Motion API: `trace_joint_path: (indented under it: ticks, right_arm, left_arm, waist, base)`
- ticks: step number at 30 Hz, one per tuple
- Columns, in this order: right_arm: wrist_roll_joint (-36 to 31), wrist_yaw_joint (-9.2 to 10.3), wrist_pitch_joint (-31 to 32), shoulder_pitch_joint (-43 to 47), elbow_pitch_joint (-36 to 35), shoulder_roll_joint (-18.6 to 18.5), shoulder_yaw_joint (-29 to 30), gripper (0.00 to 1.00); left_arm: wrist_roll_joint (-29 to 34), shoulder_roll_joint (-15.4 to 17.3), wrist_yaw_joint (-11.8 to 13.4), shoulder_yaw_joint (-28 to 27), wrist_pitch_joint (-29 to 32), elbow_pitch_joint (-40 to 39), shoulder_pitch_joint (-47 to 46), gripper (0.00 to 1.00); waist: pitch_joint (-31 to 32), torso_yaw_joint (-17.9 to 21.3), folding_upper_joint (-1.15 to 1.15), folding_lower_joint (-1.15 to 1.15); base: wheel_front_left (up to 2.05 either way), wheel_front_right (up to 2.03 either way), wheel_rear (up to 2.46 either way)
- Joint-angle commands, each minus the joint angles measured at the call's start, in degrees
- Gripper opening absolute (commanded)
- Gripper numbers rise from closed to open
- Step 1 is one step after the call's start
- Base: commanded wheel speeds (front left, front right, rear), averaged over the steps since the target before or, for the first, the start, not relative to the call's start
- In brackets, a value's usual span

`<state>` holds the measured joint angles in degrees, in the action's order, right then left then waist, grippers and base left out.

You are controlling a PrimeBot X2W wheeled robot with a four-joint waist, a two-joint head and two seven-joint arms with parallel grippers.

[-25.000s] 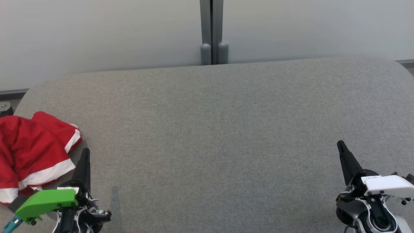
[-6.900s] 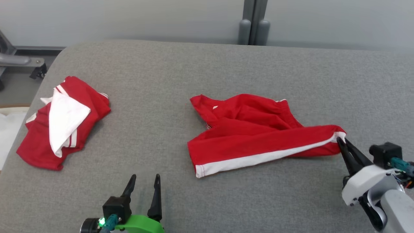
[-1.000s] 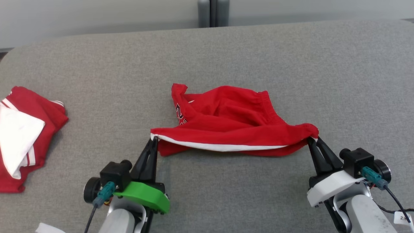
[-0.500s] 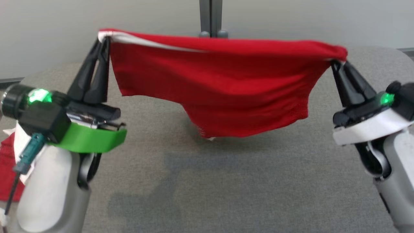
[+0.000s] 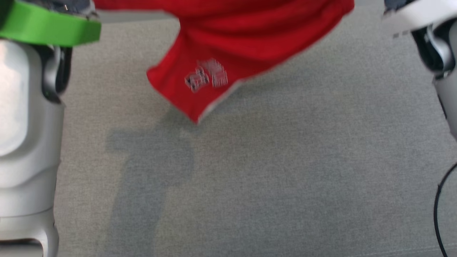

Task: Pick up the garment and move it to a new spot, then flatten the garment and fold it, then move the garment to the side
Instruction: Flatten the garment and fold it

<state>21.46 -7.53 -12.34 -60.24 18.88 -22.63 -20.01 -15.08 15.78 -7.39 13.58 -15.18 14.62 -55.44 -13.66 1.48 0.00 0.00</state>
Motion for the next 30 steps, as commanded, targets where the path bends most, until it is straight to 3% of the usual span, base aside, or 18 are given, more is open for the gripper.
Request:
trace_joint_path:
  ticks: [1, 4, 8, 17, 23, 30]
  right_arm:
    - [-1.3, 0.08, -1.0, -2.2, 1.9, 0.5, 0.2, 0.0]
    - [-3.1, 0.08, -2.5, -5.6, 6.4, 1.8, 1.1, 0.0]
    - [-1.8, 0.08, -2.8, -1.6, 9.4, 3.4, 1.4, 0.0]
    - [15.4, 0.09, -0.8, 20.8, 18.9, 4.6, -5.7, 0.0]
    - [28.9, 0.09, 3.4, 33.5, 17.9, 2.3, -11.3, 0.0]
    - [36.2, 0.1, 1.4, 41.8, 13.5, -1.5, -15.6, 0.0]
  left_arm:
    - [0.7, -0.6, -0.1, -1.0, 0.1, 0.0, -1.2, 0.0]
    - [2.3, -2.2, -0.2, -3.9, 0.1, -2.4, -1.8, 0.0]
    - [2.2, -4.4, -0.2, -5.1, 0.1, -3.8, 6.7, 0.0]
    - [-1.5, -9.9, -0.1, -4.2, 0.0, 5.8, 34.5, 0.0]
    - [-2.4, -11.9, 0.0, -3.0, 0.0, 11.2, 45.1, 0.0]
    - [-1.4, -12.4, 0.0, -4.8, 0.0, 10.4, 52.1, 0.0]
  waist:
    - [-4.1, 0.7, 0.0, 0.0]
    - [-4.0, 0.4, 0.0, 0.0]
    - [-2.2, -0.2, 0.0, 0.0]
    - [0.6, -0.6, 0.0, 0.0]
    - [3.5, -1.1, 0.0, 0.0]
    - [7.2, -1.3, 0.0, 0.0]
  base:
    - [0.0, 0.0, 0.0]
    - [0.0, 0.0, 0.0]
    - [0.0, 0.0, 0.0]
    - [0.0, 0.0, 0.0]
    - [0.0, 0.0, 0.0]
    - [0.0, 0.0, 0.0]
